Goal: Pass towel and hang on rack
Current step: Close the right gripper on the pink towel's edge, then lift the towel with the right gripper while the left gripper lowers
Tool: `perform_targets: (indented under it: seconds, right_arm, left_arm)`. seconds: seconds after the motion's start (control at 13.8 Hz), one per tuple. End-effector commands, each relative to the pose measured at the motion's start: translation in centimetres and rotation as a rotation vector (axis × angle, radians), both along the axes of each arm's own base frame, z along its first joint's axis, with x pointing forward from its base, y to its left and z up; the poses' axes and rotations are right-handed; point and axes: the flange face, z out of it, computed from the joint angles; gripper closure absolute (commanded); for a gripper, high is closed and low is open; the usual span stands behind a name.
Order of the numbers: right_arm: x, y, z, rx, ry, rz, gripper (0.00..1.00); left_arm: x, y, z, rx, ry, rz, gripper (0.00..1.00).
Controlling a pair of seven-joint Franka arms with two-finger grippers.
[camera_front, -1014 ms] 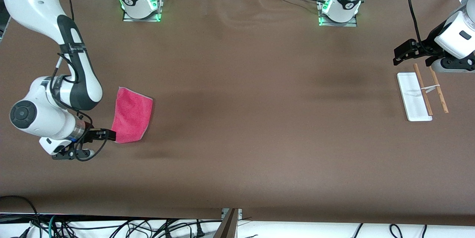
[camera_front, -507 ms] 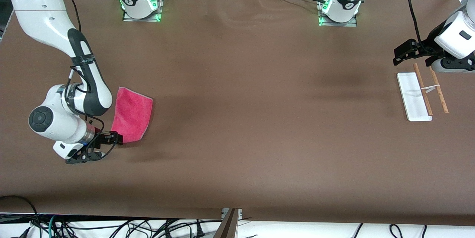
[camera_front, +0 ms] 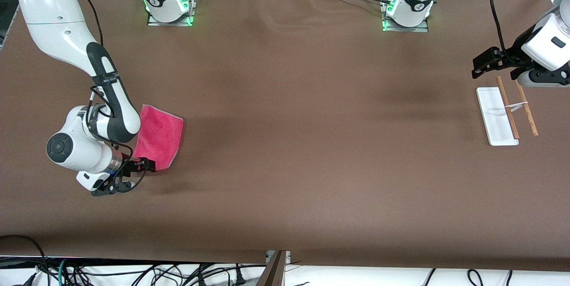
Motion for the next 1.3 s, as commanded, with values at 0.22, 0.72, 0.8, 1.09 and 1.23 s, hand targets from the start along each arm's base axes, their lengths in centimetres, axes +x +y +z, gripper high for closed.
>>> perform_targets:
  seconds: [0.22,0.72,0.8,1.09,1.23]
  right_arm:
    - [-0.81,-1.44,-0.15,0.026,0.053,-0.003,0.00]
    - [-1.45,-1.99,-0.51,0.032,0.110,-0.016,0.02]
    - [-1.47,-1.99,-0.52,0.032,0.111,-0.016,0.13]
    - [-1.47,-1.99,-0.52,0.032,0.112,-0.023,0.57]
    - [-1.47,-1.99,-0.52,0.033,0.112,-0.026,0.69]
  left_arm:
    - [0.31,0.14,0.48,0.021,0.006,-0.001,0.00]
    - [0.31,0.14,0.48,0.021,0.006,-0.001,0.00]
    - [0.31,0.14,0.48,0.021,0.006,-0.001,0.00]
    - [0.31,0.12,0.47,0.020,0.006,-0.001,0.00]
    - [0.31,0.21,0.47,0.020,0.006,0.001,0.00]
